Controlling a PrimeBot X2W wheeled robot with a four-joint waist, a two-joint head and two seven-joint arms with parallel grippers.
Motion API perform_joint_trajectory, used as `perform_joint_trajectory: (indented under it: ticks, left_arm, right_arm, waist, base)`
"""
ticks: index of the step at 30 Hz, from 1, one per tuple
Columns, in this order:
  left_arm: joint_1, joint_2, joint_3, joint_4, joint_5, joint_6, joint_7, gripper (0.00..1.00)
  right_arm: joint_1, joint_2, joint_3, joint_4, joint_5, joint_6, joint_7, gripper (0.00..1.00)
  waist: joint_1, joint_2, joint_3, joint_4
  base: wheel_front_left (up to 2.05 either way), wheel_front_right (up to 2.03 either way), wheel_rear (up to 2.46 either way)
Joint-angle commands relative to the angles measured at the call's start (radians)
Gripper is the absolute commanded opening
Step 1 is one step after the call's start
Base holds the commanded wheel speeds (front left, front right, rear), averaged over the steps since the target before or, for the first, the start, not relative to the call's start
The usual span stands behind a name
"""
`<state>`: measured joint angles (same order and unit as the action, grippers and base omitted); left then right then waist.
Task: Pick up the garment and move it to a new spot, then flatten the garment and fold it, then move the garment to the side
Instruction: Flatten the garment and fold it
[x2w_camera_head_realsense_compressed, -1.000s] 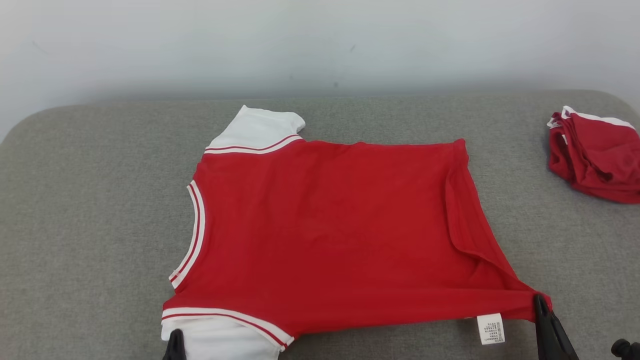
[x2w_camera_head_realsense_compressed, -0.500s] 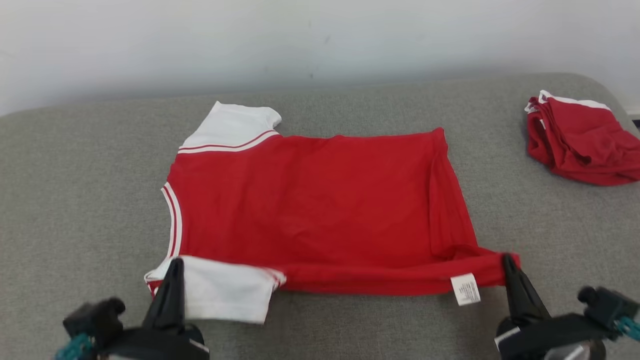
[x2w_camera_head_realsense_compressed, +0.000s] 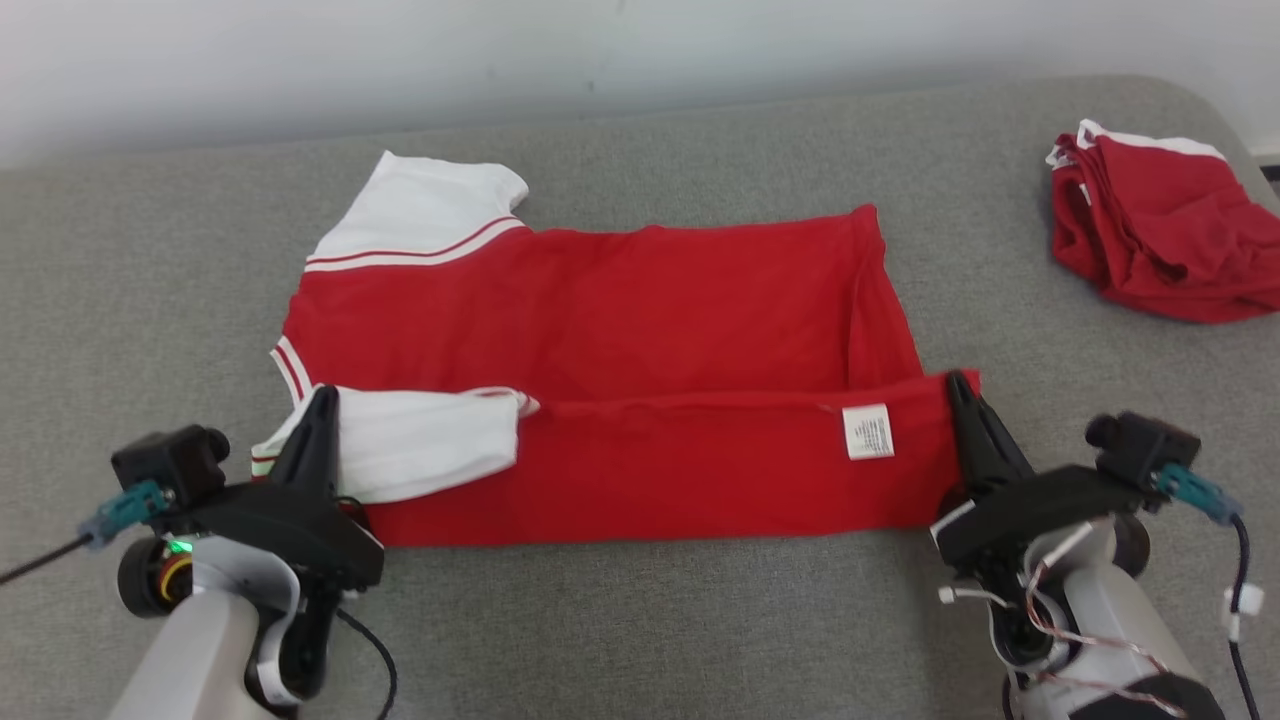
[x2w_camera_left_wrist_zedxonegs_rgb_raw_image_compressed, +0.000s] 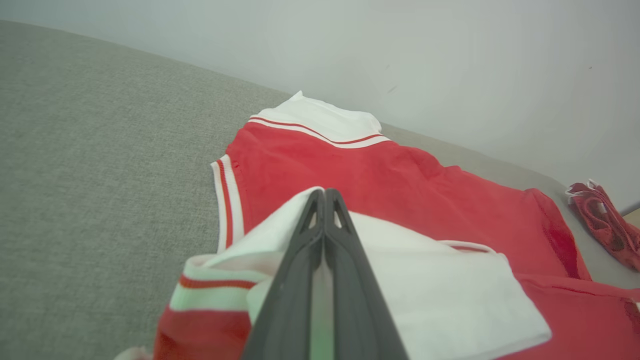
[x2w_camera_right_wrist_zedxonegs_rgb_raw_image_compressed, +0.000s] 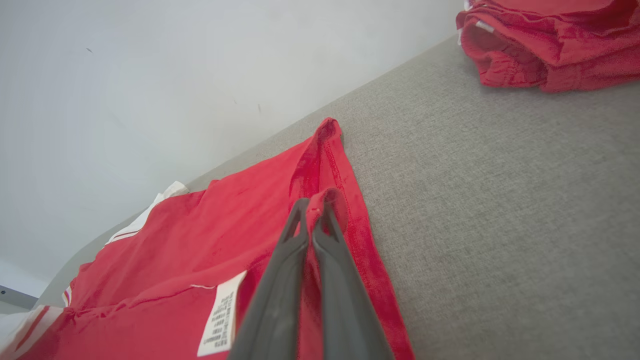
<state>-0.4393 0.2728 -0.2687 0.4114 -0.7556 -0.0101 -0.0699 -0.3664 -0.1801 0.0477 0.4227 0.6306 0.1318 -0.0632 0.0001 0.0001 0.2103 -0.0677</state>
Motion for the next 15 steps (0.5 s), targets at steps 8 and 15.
perform_joint_trajectory:
  ticks: [8,15]
  left_arm:
    - [-0.127,0.007,-0.012,0.188,0.037,-0.026,-0.058,0.38]
    - [-0.135,-0.013,-0.033,0.258,0.064,-0.052,-0.141,1.00]
  right_arm:
    - [-0.143,-0.023,0.100,0.169,-0.006,-0.003,-0.076,1.00]
    - [-0.148,-0.068,0.163,0.226,-0.012,-0.003,-0.147,1.00]
  waist:
    - [-0.0001,-0.0001,0.041,-0.007]
    - [-0.0001,-0.0001,0.011,0.015]
  base:
    - [0.00,0.00,0.00]
    - [0.00,0.00,0.00]
